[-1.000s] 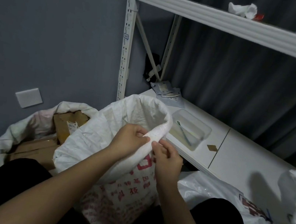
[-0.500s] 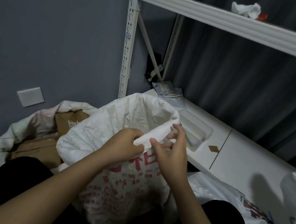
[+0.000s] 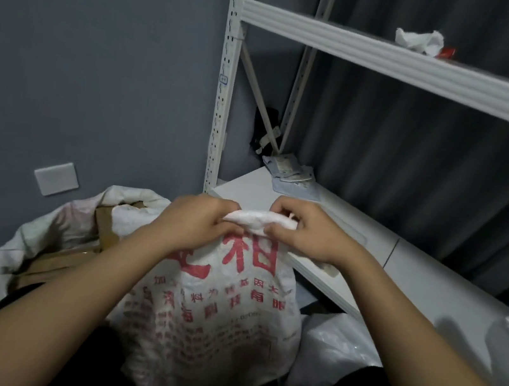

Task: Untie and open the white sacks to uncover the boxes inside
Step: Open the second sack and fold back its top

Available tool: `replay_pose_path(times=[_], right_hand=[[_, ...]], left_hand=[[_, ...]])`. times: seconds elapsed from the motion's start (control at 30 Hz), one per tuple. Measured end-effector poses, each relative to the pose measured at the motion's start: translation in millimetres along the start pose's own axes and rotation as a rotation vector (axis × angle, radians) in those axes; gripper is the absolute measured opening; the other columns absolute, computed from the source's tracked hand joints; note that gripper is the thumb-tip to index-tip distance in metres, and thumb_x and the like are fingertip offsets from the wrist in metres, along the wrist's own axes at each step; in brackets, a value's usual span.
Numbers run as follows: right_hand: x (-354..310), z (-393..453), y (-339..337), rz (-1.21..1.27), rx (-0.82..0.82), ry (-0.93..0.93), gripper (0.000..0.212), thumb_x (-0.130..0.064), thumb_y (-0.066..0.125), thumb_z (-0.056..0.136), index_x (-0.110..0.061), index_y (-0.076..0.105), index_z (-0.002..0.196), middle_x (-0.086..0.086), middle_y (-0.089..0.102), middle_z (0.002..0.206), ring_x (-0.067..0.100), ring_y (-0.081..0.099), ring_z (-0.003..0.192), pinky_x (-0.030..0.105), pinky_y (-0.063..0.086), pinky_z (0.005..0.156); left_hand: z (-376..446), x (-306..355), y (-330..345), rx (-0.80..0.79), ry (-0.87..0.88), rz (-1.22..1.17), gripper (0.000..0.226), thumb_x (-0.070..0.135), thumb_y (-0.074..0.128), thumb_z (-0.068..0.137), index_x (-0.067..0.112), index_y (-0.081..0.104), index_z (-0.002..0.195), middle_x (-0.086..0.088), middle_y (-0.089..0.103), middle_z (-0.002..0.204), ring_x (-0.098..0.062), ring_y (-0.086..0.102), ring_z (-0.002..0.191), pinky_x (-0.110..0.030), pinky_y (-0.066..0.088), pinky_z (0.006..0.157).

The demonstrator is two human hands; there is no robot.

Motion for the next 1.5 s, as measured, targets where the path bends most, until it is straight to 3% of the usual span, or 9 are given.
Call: replay_pose_path(times=[0.17, 0.4, 0.67, 0.77, 0.93, 1.07, 1.17, 1.33, 1.5], right_hand=[[27, -7, 38, -0.186, -0.401, 0.174, 0.035, -0.03, 0.054, 0.093, -0.028, 0.052, 0.128, -0.005, 0.057, 0.129, 0.016, 0.053, 0.112, 0.028, 0.041, 0.094], [43, -26, 10, -0.658, -0.092, -0.093, 0.028, -0.021, 0.043, 0.095, -0.028, 0.05, 0.122, 0.003, 0.067, 0.1, 0.027, 0.061, 0.091, 0.032, 0.04, 0.069], [77, -50, 12, -0.973, -0.085, -0.144, 0.046, -0.022, 0.048, 0.093, -0.022, 0.038, 0.138, 0.01, 0.061, 0.094, 0.032, 0.061, 0.08, 0.035, 0.04, 0.062], [85, -56, 16, -0.944, -0.064, -0.123, 0.047, -0.037, 0.045, 0.093, -0.021, 0.04, 0.137, 0.011, 0.064, 0.094, 0.032, 0.061, 0.075, 0.035, 0.042, 0.061], [86, -62, 22, -0.693, -0.322, 0.244, 0.054, -0.07, 0.039, 0.087, -0.038, 0.044, 0.13, -0.004, 0.061, 0.11, 0.021, 0.057, 0.1, 0.028, 0.033, 0.063], [80, -60, 43, -0.181, -0.518, 0.351, 0.048, -0.069, 0.047, 0.086, -0.038, 0.055, 0.122, -0.011, 0.061, 0.116, 0.013, 0.055, 0.105, 0.029, 0.044, 0.091], [84, -57, 56, -0.112, -0.342, 0.236, 0.026, -0.043, 0.048, 0.097, -0.026, 0.061, 0.112, -0.004, 0.066, 0.107, 0.016, 0.058, 0.096, 0.027, 0.043, 0.081], [83, -69, 60, -0.794, 0.091, -0.095, 0.029, -0.026, 0.07, 0.079, -0.016, 0.066, 0.106, 0.006, 0.064, 0.07, 0.027, 0.062, 0.057, 0.031, 0.043, 0.045], [74, -72, 67, -0.522, 0.028, -0.05, 0.056, -0.06, 0.034, 0.091, -0.033, 0.039, 0.14, -0.001, 0.066, 0.108, 0.023, 0.062, 0.094, 0.035, 0.048, 0.073]], left_hand=[[11, 6, 20, -0.047, 0.167, 0.247, 0.022, 0.043, 0.045, 0.095, 0.025, 0.058, 0.099, 0.004, 0.066, 0.094, -0.019, 0.061, 0.087, -0.028, 0.037, 0.063], [14, 8, 58, -0.281, 0.134, -0.081, 0.01, 0.038, 0.057, 0.091, 0.029, 0.053, 0.092, 0.007, 0.061, 0.089, -0.015, 0.056, 0.083, -0.032, 0.046, 0.071], [22, 26, 79, -0.246, 0.26, 0.171, 0.021, 0.034, 0.048, 0.095, 0.018, 0.045, 0.109, -0.002, 0.06, 0.099, -0.023, 0.057, 0.083, -0.036, 0.048, 0.067], [21, 24, 87, -0.299, 0.202, 0.043, 0.049, 0.065, 0.038, 0.089, 0.021, 0.047, 0.107, 0.002, 0.058, 0.1, -0.016, 0.055, 0.083, -0.034, 0.047, 0.07], [16, 33, 96, -0.232, 0.259, 0.057, 0.038, 0.055, 0.029, 0.096, 0.02, 0.043, 0.1, -0.001, 0.055, 0.099, -0.014, 0.048, 0.078, -0.035, 0.044, 0.069], [9, 46, 102, -0.082, 0.419, 0.17, 0.031, 0.045, 0.035, 0.099, 0.016, 0.045, 0.101, -0.002, 0.051, 0.097, -0.018, 0.05, 0.08, -0.034, 0.043, 0.068], [4, 45, 103, 0.061, 0.537, 0.236, 0.037, 0.047, 0.034, 0.096, 0.015, 0.051, 0.102, -0.003, 0.053, 0.093, -0.019, 0.053, 0.077, -0.032, 0.046, 0.063], [12, 19, 93, -0.127, 0.322, 0.169, 0.045, 0.057, 0.049, 0.089, 0.024, 0.053, 0.119, 0.002, 0.066, 0.107, -0.02, 0.062, 0.096, -0.033, 0.047, 0.077], [0, 35, 86, 0.278, 0.547, 0.29, 0.036, 0.042, 0.04, 0.08, 0.024, 0.072, 0.084, 0.007, 0.064, 0.058, -0.013, 0.061, 0.046, -0.018, 0.036, 0.039]])
Point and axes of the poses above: each hand's wrist, its own z-axis towards the middle knuckle, its own y-axis out of the palm, x = y × z, the point moved 7 cm from there along z, towards the middle knuckle
